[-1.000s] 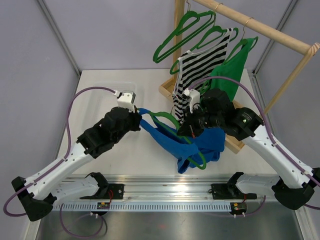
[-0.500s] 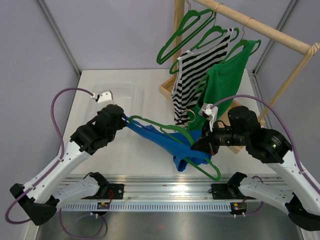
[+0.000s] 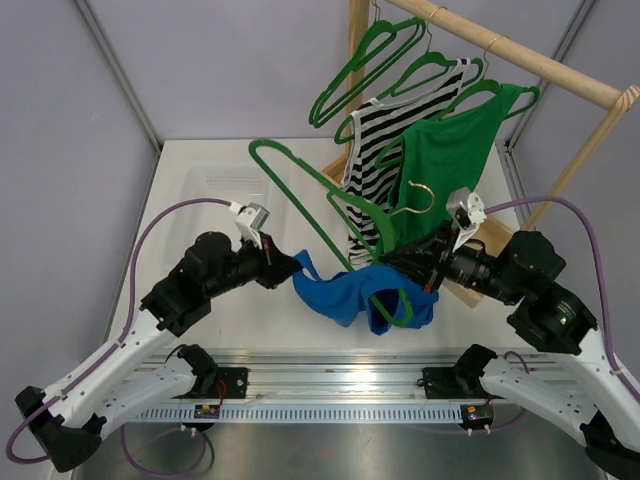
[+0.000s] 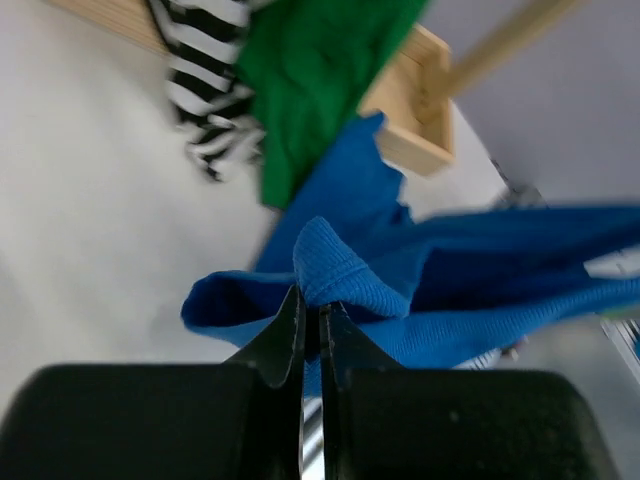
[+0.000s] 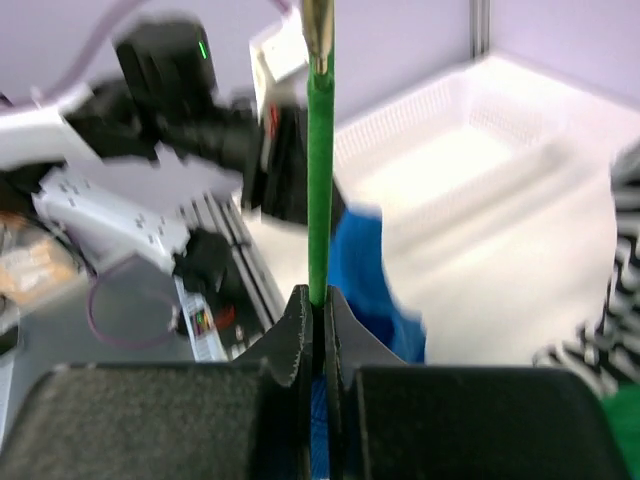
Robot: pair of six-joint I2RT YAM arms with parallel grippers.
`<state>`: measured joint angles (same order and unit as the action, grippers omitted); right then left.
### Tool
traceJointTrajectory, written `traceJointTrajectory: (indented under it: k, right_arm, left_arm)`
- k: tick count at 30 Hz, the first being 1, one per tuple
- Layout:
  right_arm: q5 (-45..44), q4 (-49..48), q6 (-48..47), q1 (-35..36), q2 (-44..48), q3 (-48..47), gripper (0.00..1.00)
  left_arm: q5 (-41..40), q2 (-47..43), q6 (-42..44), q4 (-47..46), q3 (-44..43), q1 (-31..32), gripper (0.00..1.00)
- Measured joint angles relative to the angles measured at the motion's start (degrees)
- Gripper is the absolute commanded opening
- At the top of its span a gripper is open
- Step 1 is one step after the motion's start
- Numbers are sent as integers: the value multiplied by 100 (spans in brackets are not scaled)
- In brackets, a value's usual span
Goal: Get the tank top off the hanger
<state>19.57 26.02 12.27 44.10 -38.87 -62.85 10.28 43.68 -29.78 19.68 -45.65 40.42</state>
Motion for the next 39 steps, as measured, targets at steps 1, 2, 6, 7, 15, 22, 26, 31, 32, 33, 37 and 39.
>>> traceJointTrajectory:
  k: [1, 2, 6, 7, 15, 22, 26, 31, 32, 33, 37, 39]
  right_arm:
    - [0, -345, 55, 2, -57, -13, 0]
    - [0, -654, 94, 2, -153, -50, 0]
    - [-17, -1718, 125, 4, -592, -184, 0]
    - [-79, -1893, 125, 7, -651, -186, 0]
    - [-1263, -3174, 26, 15, -275, 44, 0]
    - [-1541, -1834, -46, 15, -612, -1777, 0]
    - [-1917, 313, 81, 17, -1202, -3624, 0]
    - [-2879, 3075, 566, 20, -1305, -4868, 0]
    - [-3018, 3534, 671, 20, -1263, -4981, 0]
    - [-3150, 3939, 778, 20, -1220, -5088, 0]
    - [-3665, 4872, 1143, 22, -1176, -5628, 0]
    - [-3908, 5034, 1270, 22, -1187, -5880, 0]
  left_arm:
    - [262, 4, 26, -74, 61, 59, 0]
    - [457, 4, 44, -142, 120, 116, 0]
    - [1008, 2, 105, -192, 367, 402, 0]
    - [975, 4, 103, -105, 404, 481, 0]
    - [-743, 494, -166, 1410, 398, 1303, 0]
    - [-1976, 249, -409, 2459, 28, 1517, 0]
    - [-2586, -142, -380, 2977, -581, 1521, 35]
    - [-2933, -636, 28, 3230, -944, 1521, 83]
    - [-2951, -741, 107, 3230, -946, 1521, 86]
    - [-2964, -822, 166, 3235, -944, 1521, 92]
    - [-2992, -1023, 363, 3156, -872, 1521, 99]
    - [-3008, -1058, 417, 3123, -791, 1521, 99]
